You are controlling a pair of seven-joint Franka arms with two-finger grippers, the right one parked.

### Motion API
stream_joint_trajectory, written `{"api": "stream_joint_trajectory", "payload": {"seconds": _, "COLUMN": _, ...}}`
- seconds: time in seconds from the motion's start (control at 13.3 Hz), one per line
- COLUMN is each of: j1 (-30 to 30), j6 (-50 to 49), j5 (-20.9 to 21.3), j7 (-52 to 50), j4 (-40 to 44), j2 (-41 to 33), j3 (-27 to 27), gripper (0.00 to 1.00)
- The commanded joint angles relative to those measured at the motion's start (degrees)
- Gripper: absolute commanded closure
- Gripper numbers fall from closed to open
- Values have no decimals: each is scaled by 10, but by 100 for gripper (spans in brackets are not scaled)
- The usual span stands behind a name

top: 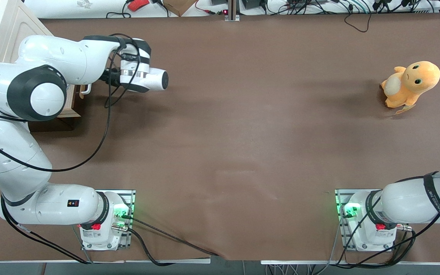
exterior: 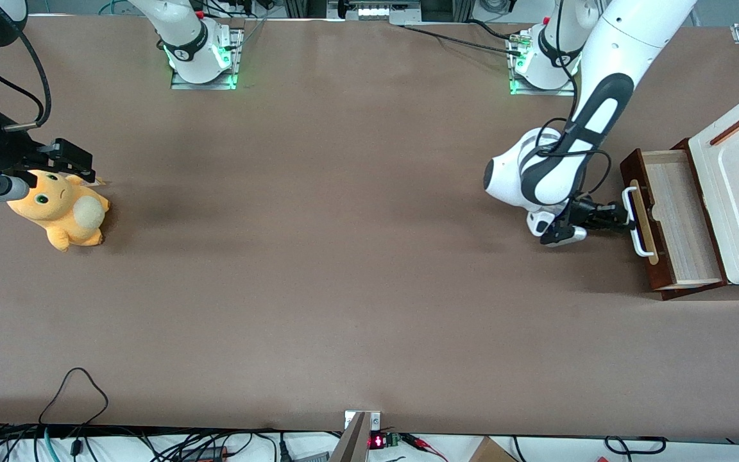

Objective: Open lower drawer with left arm only
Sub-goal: 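Pull the handle with the left gripper, sliding the drawer out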

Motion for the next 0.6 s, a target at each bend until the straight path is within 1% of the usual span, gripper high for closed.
{"api": "stream_joint_trajectory", "payload": {"seconds": 0.0, "j1": -2, "j6": 11, "j5": -35, "j7": 25, "j4": 11, "j2": -13, "j3": 0, "gripper": 0}}
{"api": "stream_joint_trajectory", "payload": {"seconds": 0.15, "j1": -2, "j6": 31, "j5": -83, "j7": 26, "j4": 31, "j2": -35, "j3": -1, "gripper": 0}}
{"api": "stream_joint_trajectory", "payload": {"seconds": 0.23, "j1": -2, "j6": 57, "j5": -122, "j7": 41, "j4": 39, "j2": -56, "j3": 0, "gripper": 0}}
{"api": "stream_joint_trajectory", "payload": {"seconds": 0.3, "j1": -2, "j6": 80, "j5": -173, "j7": 80, "j4": 54, "j2": -78, "j3": -1, "gripper": 0}}
{"api": "stream_joint_trajectory", "payload": {"seconds": 0.45, "j1": -2, "j6": 109, "j5": -319, "j7": 180, "j4": 99, "j2": -129, "j3": 3, "gripper": 0}}
{"api": "stream_joint_trajectory", "payload": {"seconds": 0.53, "j1": 3, "j6": 106, "j5": -376, "j7": 238, "j4": 113, "j2": -158, "j3": 3, "gripper": 0}}
